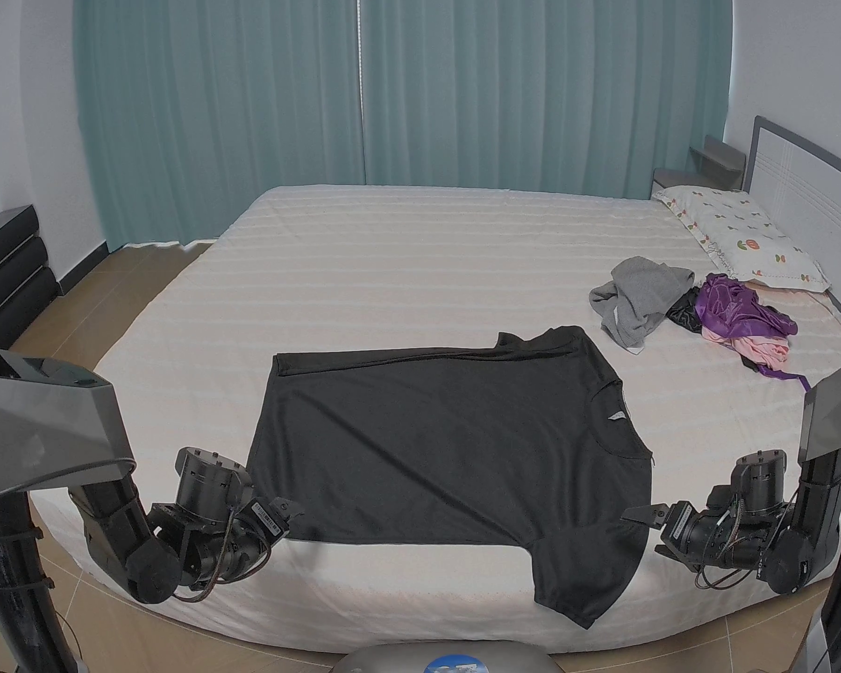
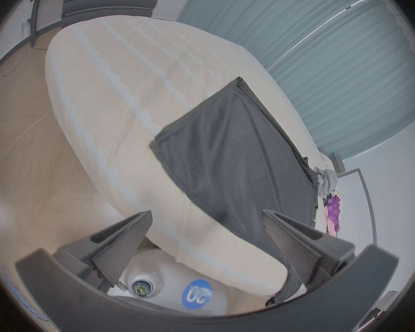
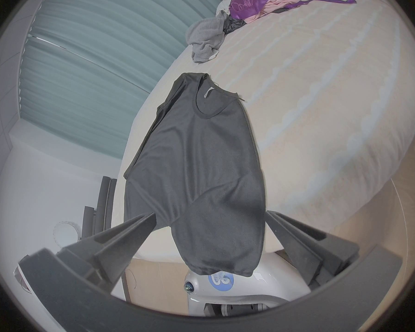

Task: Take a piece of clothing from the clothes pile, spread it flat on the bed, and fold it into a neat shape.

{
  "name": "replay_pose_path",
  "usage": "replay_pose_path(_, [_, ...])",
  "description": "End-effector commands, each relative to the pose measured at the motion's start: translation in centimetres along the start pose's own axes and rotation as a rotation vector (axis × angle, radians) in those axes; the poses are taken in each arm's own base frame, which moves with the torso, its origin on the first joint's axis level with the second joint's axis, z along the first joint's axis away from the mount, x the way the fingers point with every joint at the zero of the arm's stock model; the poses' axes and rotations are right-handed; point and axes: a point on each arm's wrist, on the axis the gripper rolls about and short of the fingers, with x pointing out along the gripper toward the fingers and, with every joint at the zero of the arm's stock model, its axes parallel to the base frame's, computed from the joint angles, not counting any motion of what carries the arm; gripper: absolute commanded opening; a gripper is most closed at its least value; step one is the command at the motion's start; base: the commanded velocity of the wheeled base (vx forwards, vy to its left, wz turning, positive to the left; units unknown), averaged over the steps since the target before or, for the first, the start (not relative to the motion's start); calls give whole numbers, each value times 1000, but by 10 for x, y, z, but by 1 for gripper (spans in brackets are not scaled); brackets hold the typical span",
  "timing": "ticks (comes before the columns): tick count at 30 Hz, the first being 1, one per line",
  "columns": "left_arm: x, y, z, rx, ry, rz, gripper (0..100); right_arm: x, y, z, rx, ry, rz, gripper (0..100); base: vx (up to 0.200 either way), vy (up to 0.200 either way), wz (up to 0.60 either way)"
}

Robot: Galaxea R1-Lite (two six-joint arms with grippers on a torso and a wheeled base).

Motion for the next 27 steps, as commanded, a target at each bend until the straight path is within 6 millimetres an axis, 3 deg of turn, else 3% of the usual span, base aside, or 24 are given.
replay_pose_path(1, [14, 6, 7, 4, -14, 36, 100, 2, -1, -1, -1, 8, -4, 100, 0, 0, 0])
replay_pose_path(8, [38, 8, 32, 21, -70, 51, 100, 3, 1, -3, -8, 13, 1, 100, 0, 0, 0])
replay_pose_path(19, [52, 13, 36, 87, -101, 96, 100, 5, 0, -2, -8, 14, -1, 100, 0, 0, 0])
replay_pose_path(20, [56, 15, 36, 97, -109, 111, 0, 5, 0, -2, -8, 12, -1, 100, 0, 0, 0])
replay_pose_path(27, [61, 20, 34, 106, -156, 172, 0, 6, -1, -4, -9, 12, -2, 100, 0, 0, 0])
